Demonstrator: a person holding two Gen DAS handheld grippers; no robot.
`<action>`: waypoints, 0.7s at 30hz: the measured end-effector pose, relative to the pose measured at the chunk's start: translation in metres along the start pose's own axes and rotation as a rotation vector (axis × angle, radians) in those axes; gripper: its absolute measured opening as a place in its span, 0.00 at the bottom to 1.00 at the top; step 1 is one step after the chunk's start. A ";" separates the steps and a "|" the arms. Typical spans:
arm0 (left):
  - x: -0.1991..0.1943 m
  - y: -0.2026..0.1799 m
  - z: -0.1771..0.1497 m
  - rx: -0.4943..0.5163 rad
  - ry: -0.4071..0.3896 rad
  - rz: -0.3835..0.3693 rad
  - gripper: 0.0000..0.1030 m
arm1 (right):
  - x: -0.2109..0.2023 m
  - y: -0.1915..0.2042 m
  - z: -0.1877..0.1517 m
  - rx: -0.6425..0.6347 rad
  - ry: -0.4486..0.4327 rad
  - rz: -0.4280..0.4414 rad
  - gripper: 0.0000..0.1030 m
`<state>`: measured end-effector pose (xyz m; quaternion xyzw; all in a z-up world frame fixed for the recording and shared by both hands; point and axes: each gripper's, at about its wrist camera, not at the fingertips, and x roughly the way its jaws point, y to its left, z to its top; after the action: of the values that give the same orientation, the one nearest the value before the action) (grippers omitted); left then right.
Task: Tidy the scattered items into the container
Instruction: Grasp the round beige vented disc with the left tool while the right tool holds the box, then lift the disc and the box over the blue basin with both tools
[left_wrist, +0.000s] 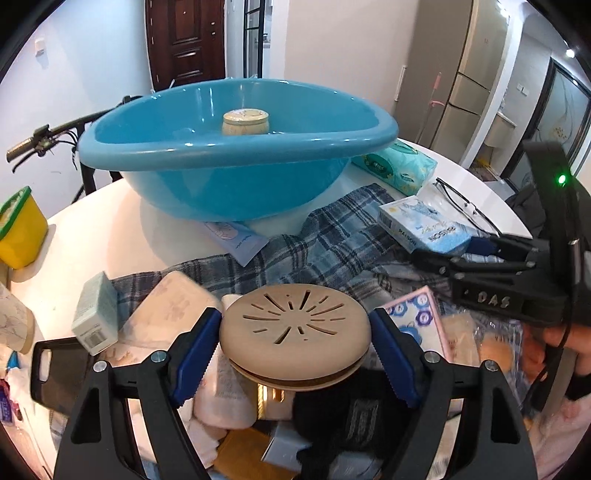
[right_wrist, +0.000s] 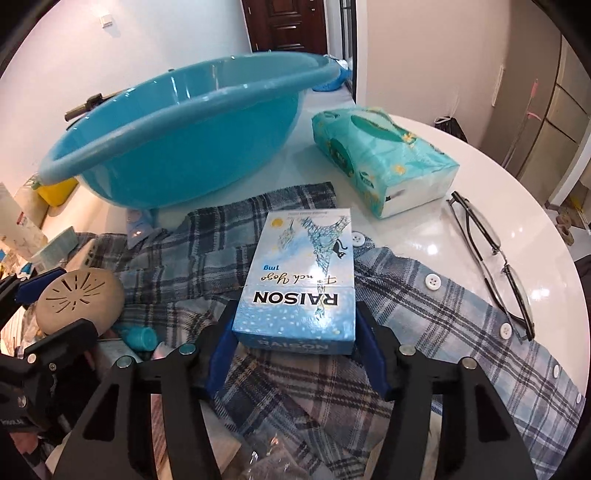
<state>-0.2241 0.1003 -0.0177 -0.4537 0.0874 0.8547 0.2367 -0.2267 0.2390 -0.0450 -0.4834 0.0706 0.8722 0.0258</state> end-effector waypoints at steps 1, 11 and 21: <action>-0.002 0.001 -0.001 -0.004 -0.003 0.004 0.81 | -0.004 0.001 -0.001 -0.003 -0.008 0.002 0.57; -0.040 0.011 -0.014 -0.055 -0.074 0.008 0.80 | -0.039 0.012 -0.007 -0.012 -0.078 0.037 0.57; -0.075 0.019 -0.028 -0.112 -0.152 0.035 0.80 | -0.074 0.029 -0.014 -0.027 -0.158 0.068 0.57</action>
<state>-0.1770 0.0494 0.0268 -0.3986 0.0293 0.8941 0.2021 -0.1788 0.2102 0.0128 -0.4109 0.0726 0.9088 -0.0048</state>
